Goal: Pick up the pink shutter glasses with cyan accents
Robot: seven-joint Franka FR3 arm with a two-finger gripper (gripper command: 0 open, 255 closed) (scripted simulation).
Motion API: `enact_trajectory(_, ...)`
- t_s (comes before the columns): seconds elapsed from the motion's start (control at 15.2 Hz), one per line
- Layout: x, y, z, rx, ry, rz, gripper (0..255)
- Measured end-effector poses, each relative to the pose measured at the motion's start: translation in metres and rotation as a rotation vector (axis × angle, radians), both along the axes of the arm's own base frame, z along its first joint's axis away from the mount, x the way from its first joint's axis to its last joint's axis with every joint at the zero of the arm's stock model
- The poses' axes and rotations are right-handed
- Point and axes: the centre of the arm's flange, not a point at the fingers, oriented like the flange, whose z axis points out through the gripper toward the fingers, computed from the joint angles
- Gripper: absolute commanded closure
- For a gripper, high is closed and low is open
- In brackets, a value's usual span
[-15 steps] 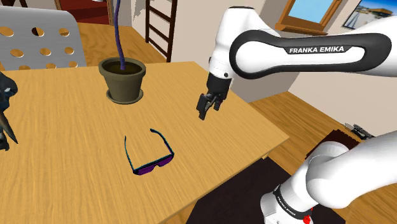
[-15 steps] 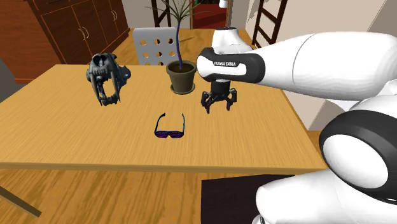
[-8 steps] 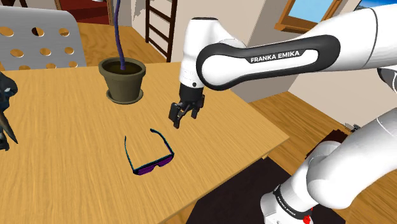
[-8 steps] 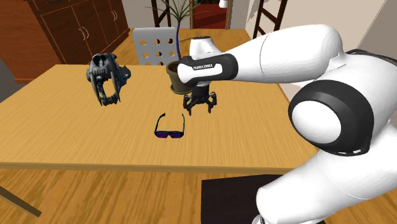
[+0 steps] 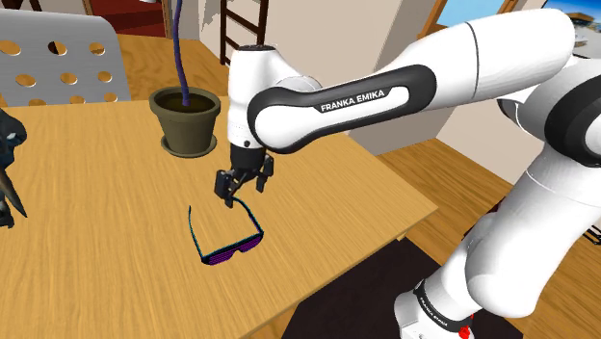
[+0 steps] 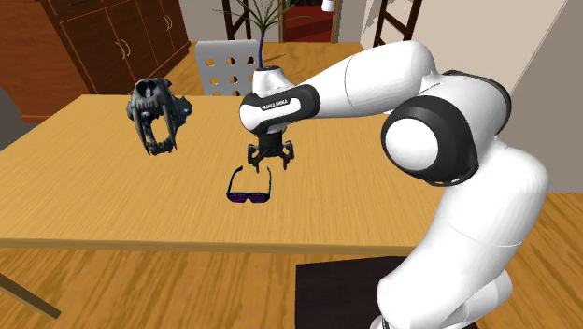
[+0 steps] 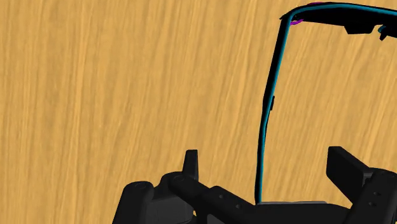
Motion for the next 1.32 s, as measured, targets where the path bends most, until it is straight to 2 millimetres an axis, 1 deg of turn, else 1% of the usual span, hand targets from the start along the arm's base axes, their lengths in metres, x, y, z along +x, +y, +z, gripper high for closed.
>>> enact_trajectory(0.2, 0.003, 0.006, -0.016, 0.001, 0.001, -0.002, 0)
enact_trajectory(0.46, 0.004, 0.006, -0.036, 0.001, 0.001, -0.002, 0)
enact_trajectory(0.53, 0.004, 0.006, -0.038, 0.001, 0.001, -0.002, 255)
enact_trajectory(0.99, 0.007, -0.004, -0.033, -0.005, -0.018, -0.014, 255)
enact_trajectory(1.12, 0.006, -0.004, -0.034, -0.002, -0.024, -0.014, 255)
enact_trajectory(1.32, 0.006, 0.003, -0.031, 0.000, -0.005, -0.006, 255)
